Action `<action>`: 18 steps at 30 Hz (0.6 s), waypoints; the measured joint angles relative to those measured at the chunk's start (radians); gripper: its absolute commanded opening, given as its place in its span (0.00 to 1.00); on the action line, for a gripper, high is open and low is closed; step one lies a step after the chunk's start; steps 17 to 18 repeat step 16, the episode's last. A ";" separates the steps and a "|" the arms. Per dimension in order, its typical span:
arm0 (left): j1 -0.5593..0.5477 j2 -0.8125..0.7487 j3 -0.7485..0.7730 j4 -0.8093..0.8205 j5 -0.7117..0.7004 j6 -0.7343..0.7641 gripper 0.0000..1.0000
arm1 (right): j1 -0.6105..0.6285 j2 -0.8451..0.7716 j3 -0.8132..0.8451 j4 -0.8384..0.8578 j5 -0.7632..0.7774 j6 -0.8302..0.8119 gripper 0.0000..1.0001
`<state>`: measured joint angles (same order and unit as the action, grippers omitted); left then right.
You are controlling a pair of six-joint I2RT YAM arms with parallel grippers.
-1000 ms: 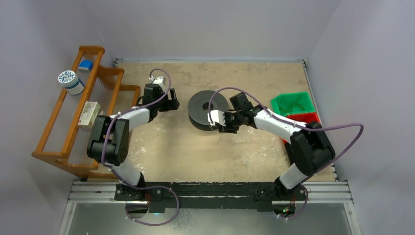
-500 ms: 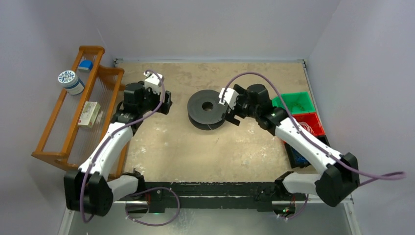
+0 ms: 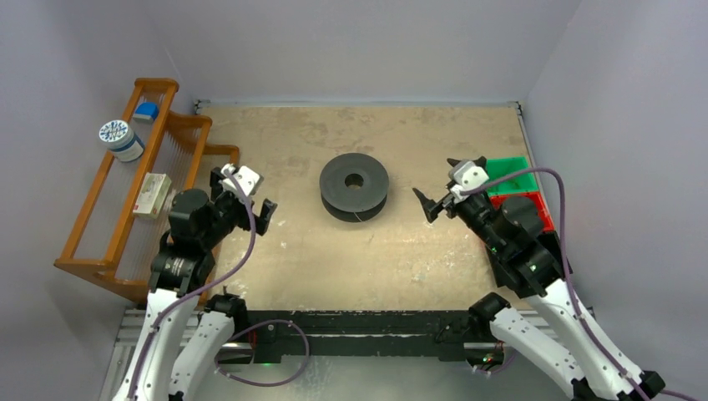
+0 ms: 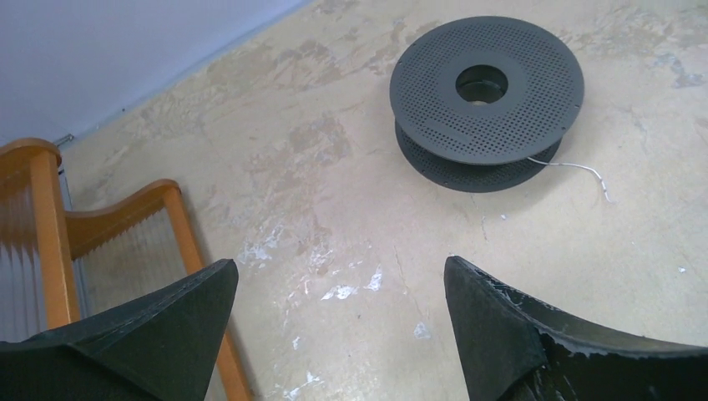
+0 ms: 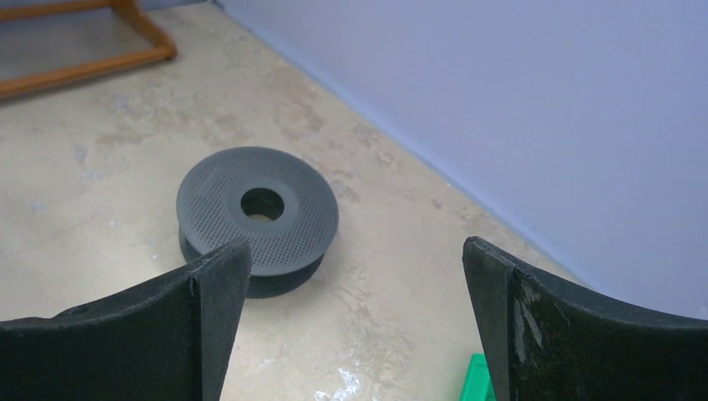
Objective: Wrap the cables
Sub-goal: Reset both arms
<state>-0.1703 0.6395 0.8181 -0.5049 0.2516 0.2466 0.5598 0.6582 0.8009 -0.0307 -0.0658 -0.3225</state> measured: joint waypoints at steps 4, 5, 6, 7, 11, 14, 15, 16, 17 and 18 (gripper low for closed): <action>0.000 -0.049 -0.022 -0.021 0.025 0.010 0.88 | -0.021 -0.058 -0.024 0.029 0.032 0.041 0.99; 0.000 -0.048 -0.030 -0.023 0.026 0.009 0.88 | -0.035 -0.069 -0.031 0.031 0.034 0.050 0.99; 0.000 -0.048 -0.039 -0.028 0.026 0.009 0.88 | -0.053 -0.089 -0.043 0.035 0.035 0.058 0.99; 0.000 -0.050 -0.048 -0.030 0.027 0.009 0.88 | -0.065 -0.093 -0.047 0.035 0.036 0.060 0.99; 0.000 -0.063 -0.082 -0.041 0.029 0.009 0.87 | -0.134 -0.171 -0.098 0.043 0.024 0.058 0.99; 0.000 -0.070 -0.085 -0.042 0.030 0.009 0.87 | -0.166 -0.217 -0.117 0.047 0.014 0.051 0.99; 0.000 -0.070 -0.085 -0.040 0.030 0.009 0.87 | -0.172 -0.224 -0.120 0.050 0.004 0.048 0.99; 0.000 -0.070 -0.085 -0.039 0.030 0.009 0.87 | -0.175 -0.228 -0.122 0.055 -0.005 0.043 0.99; 0.000 -0.070 -0.085 -0.039 0.030 0.009 0.87 | -0.175 -0.228 -0.122 0.055 -0.005 0.043 0.99; 0.000 -0.070 -0.085 -0.039 0.030 0.009 0.87 | -0.175 -0.228 -0.122 0.055 -0.005 0.043 0.99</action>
